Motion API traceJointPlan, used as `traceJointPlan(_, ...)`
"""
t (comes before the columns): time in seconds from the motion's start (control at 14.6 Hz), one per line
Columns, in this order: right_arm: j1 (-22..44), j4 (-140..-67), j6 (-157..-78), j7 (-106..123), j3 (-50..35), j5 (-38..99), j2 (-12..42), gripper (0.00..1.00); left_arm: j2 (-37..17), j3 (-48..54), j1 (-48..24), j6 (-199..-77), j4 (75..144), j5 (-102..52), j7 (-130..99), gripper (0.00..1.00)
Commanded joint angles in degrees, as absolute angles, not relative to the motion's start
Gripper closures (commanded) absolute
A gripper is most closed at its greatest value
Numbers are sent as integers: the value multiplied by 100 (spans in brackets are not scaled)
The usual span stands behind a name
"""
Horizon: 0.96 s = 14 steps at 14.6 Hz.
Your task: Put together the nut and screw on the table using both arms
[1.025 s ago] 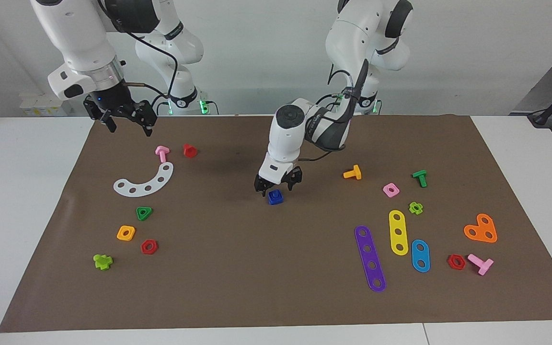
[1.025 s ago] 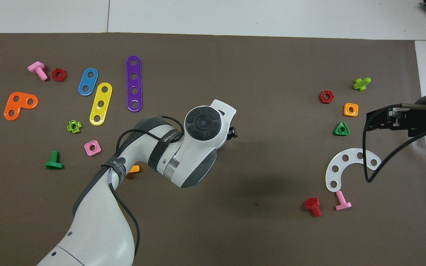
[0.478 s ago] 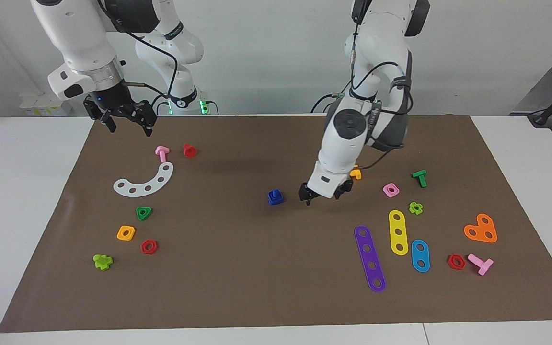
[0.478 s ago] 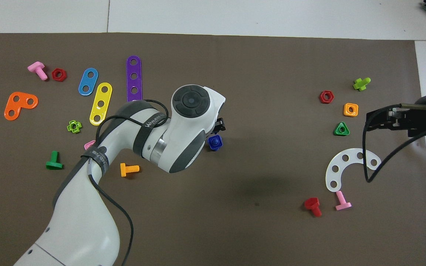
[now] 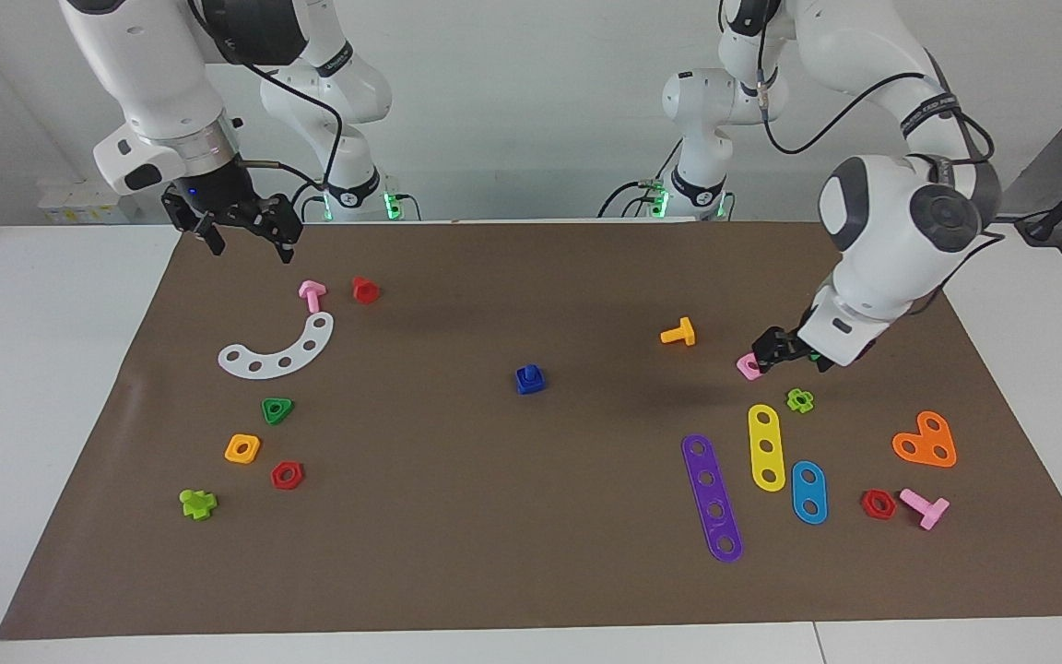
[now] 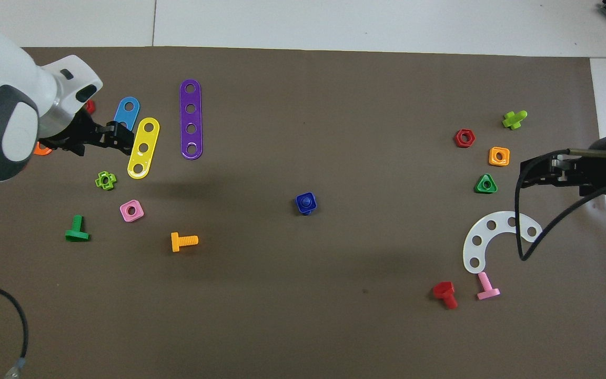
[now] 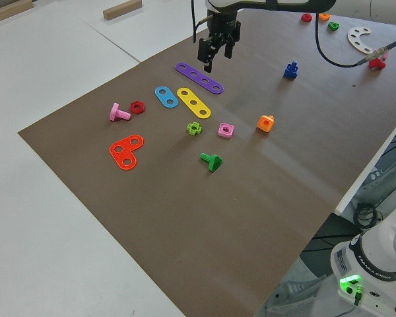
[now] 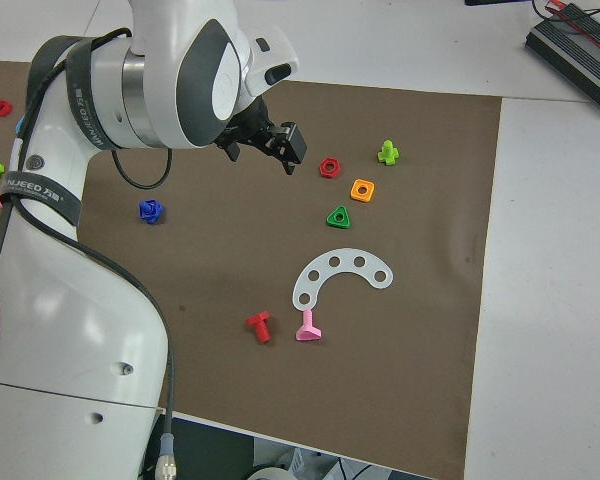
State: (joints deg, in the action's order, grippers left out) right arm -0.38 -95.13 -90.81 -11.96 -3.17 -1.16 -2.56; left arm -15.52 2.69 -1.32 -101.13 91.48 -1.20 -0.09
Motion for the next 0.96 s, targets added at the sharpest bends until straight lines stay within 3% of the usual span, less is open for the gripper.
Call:
traceJointPlan(0.0, -97, -9738, -9158, -1099, -343, -18, -457, 0, -801, 343, 193, -9732, 9650, -9, 395, 1)
traceJointPlan(0.34, -97, -9738, -9158, -1099, -343, -18, -457, 0, -45, 351, 167, -9229, 9554, 123, 378, 0)
traceJointPlan(0.89, -97, -9677, -9167, -1107, -343, -26, -413, 0, 9, 369, 132, -9272, 9299, 193, 369, 0)
